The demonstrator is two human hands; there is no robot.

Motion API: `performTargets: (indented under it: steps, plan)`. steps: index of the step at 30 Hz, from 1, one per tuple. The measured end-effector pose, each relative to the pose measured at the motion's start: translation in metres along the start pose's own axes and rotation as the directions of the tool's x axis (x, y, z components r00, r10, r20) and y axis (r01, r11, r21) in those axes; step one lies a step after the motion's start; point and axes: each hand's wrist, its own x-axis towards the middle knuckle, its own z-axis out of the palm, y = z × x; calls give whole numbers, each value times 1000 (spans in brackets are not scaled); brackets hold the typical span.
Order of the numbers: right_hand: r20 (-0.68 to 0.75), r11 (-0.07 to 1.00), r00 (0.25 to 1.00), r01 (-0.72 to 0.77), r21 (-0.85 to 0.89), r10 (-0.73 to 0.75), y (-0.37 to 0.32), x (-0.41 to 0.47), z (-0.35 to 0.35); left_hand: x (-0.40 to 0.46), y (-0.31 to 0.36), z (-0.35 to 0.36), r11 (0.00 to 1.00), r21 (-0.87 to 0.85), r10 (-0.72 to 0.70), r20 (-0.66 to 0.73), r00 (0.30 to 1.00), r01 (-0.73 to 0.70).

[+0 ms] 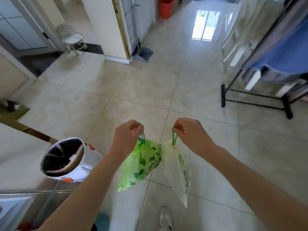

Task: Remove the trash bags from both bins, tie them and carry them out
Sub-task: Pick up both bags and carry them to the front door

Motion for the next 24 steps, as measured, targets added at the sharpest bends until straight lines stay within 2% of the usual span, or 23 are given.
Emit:
performTargets:
  steps: [7,12,17,22,24]
  plan:
    - [-64,981,979,-193,-13,192,58,-53,-54,-7,61,59,995,-61,87,107,991,-81]
    - [-104,940,937,-339,-29,334,98,-77,-83,8,94,112,991,-110,98,278,956,-70]
    - [-68,841,842,-539,-52,535,144,-85,-104,39,129,163,988,-75,151,545,825,-131]
    - [-103,705,701,-709,2,706,187,-91,-137,73,167,218,954,-59,257,670,697,-295]
    - [-120,675,668,-738,20,734,205,-95,-153,85,189,242,936,-80,295,707,642,-343]
